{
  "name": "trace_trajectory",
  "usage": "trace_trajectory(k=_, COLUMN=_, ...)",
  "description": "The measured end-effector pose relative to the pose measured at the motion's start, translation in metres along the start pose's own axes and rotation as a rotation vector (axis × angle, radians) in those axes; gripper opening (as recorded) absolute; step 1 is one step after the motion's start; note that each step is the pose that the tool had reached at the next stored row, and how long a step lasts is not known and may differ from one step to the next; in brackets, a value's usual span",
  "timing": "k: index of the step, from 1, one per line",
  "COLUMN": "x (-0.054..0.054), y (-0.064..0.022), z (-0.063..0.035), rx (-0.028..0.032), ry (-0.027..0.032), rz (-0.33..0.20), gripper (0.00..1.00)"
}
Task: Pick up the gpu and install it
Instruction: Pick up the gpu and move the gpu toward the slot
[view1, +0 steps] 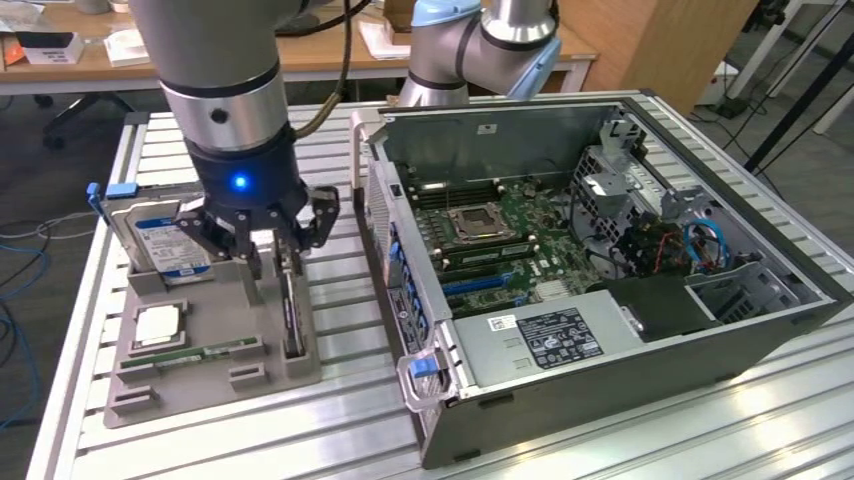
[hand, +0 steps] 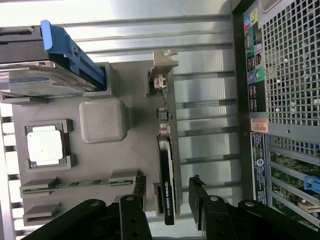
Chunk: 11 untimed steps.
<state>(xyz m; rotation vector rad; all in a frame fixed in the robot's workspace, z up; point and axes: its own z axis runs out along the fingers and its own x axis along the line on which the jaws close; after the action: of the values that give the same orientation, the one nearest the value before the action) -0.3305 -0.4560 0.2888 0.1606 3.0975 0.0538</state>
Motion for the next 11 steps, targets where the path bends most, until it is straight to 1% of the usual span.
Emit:
trace_trajectory(k=6, x=0.001, y=-0.0004, z=0.0109, rx=0.0, ry=0.0, rz=0.0, gripper=0.47)
trace_trajectory(k=11, x=-0.004, y=-0.0003, z=0.0201, rx=0.0001, ry=0.0001, rz=0.0, gripper=0.47)
